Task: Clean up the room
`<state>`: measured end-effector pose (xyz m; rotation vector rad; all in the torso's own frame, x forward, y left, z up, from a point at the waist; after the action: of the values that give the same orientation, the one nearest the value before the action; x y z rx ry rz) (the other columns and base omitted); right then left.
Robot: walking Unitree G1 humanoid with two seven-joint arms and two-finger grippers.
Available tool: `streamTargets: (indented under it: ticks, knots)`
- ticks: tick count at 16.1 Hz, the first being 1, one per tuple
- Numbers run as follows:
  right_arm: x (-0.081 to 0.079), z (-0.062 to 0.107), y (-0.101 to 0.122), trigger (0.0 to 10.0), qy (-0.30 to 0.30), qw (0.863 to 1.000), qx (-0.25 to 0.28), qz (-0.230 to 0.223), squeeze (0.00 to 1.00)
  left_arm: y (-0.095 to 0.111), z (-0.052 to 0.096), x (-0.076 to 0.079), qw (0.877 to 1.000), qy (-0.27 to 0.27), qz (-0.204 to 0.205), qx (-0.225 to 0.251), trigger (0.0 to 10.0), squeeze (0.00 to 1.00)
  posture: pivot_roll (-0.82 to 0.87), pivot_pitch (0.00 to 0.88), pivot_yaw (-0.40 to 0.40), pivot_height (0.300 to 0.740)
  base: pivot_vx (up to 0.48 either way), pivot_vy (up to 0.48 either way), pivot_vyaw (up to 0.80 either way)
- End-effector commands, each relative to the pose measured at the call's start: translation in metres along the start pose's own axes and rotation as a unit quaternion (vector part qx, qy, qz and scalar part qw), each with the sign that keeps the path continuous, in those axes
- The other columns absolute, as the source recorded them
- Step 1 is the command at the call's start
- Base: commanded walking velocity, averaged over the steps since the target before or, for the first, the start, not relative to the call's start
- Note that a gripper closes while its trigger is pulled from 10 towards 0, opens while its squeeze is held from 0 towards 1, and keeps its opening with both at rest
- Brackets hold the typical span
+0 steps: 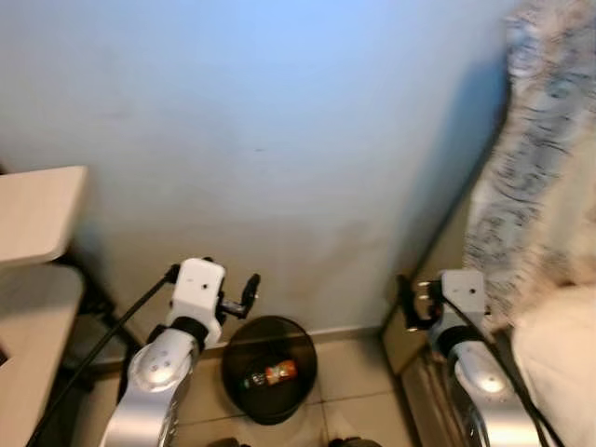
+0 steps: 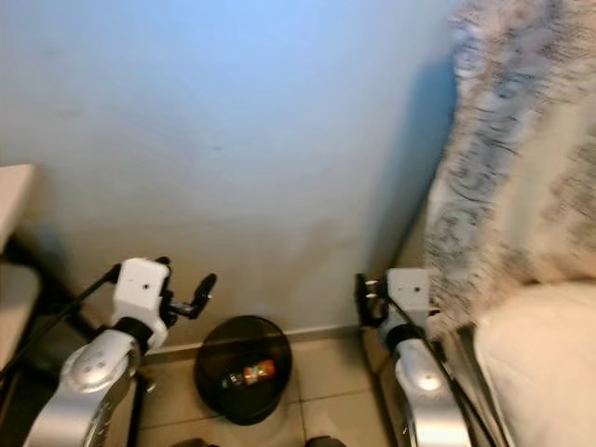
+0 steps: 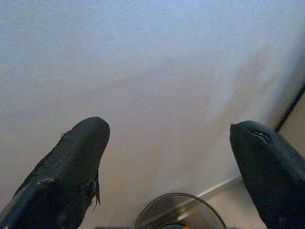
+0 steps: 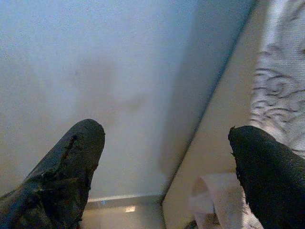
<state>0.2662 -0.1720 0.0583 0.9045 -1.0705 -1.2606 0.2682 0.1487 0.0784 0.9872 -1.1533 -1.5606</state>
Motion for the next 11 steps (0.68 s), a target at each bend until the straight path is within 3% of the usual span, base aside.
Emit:
streamTargets:
  ticks: [1, 3, 6, 7, 9, 11]
  knots:
    - [0.008, 0.003, 0.005, 10.0, -0.022, 1.0, 0.002, -0.007, 0.0, 0.003, 0.003, -0.007, 1.0, 0.016, -0.006, -0.002, 10.0, 0.0, 0.02, 0.0, -0.006, 0.74, 0.0, 0.0, -0.76]
    - [0.011, 0.006, -0.005, 10.0, -0.028, 0.999, -0.019, -0.012, 0.0, 0.001, 0.0, -0.014, 0.999, 0.03, -0.015, -0.006, 10.0, 0.0, 0.02, 0.0, -0.006, 0.74, 0.0, 0.0, -0.76]
    - [0.006, 0.009, -0.002, 10.0, -0.008, 1.0, -0.025, 0.005, 0.0, 0.003, -0.006, -0.024, 0.998, 0.054, 0.005, -0.01, 10.0, 0.0, 0.0, 0.0, 0.009, 0.74, 0.0, 0.0, -0.77]
    - [0.008, 0.007, -0.004, 10.0, -0.019, 0.999, -0.032, -0.005, 0.0, -0.002, -0.006, -0.02, 0.999, 0.034, -0.012, -0.019, 10.0, 0.0, 0.01, 0.0, 0.009, 0.74, 0.0, 0.0, -0.77]
    - [0.003, 0.005, 0.0, 10.0, -0.03, 0.999, -0.03, -0.024, 0.0, 0.001, -0.006, -0.024, 0.999, 0.04, 0.01, -0.018, 10.0, 0.0, -0.01, 0.0, 0.022, 0.74, 0.0, 0.0, -0.78]
    - [0.004, 0.0, -0.002, 10.0, -0.057, 0.997, -0.046, -0.026, 0.0, -0.002, -0.011, -0.02, 0.999, 0.035, 0.001, -0.026, 10.0, 0.0, -0.03, 0.0, 0.023, 0.74, 0.0, 0.0, -0.78]
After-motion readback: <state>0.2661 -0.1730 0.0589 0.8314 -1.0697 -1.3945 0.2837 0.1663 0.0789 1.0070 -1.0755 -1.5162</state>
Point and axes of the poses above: a point about 5 cm out from each wrist's last joint towards the gripper, its own z axis pointing back from the gripper into the wrist, its own y axis along the axis of the wrist's last joint, x = y × z, the point moved 4 cm from there along -z, pointing out of the wrist towards the gripper, and after that the axes turned 2 degrees about z, right-handed, at the moved point
